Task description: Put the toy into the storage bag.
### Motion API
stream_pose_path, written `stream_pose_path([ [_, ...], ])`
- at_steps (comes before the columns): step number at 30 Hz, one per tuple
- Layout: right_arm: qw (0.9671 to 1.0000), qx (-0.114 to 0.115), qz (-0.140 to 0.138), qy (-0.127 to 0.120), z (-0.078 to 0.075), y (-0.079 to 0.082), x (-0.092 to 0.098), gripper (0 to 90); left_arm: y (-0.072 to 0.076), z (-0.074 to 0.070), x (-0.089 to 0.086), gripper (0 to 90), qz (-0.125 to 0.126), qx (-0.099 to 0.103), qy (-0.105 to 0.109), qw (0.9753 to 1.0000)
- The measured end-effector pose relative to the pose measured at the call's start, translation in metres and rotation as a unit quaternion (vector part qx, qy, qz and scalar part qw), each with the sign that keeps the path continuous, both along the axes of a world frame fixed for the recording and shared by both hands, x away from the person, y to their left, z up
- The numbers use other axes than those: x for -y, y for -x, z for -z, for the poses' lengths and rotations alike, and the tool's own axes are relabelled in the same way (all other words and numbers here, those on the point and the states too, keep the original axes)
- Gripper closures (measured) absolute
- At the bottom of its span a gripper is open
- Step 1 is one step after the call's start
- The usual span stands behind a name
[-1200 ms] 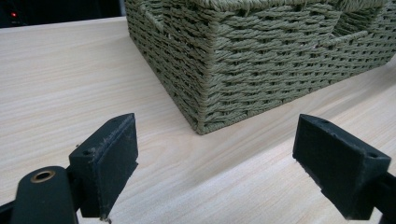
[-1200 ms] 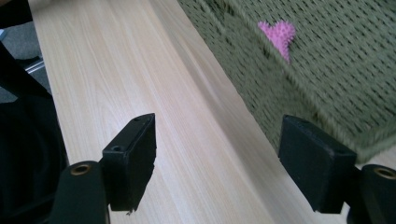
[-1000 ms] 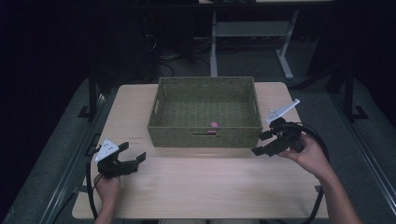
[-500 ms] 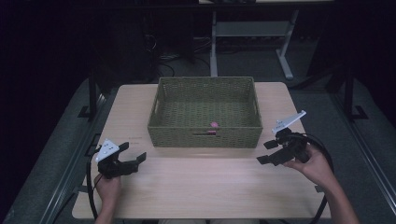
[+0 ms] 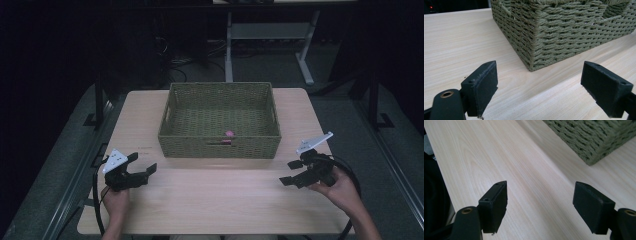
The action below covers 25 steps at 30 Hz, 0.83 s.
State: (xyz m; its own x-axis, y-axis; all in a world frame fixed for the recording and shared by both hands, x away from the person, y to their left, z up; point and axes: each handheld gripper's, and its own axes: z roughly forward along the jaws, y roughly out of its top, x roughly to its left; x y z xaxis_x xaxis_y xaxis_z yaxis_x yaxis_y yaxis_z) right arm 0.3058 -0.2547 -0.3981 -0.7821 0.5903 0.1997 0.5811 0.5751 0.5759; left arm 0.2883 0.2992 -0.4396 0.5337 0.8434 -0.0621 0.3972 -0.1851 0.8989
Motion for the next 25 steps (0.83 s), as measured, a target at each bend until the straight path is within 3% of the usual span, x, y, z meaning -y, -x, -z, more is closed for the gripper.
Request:
stream_pose_path([
  [19,0.9995,-0.001,0.03,-0.013,0.023,0.026,0.017,26.0,0.0,0.0,0.002,13.6,0.0,-0.001,-0.002,1.0],
  [25,0.9986,0.028,0.039,-0.023,0.026,0.043,0.014,24.2,0.001,-0.001,0.004,13.6,0.002,0.0,-0.005,1.0],
])
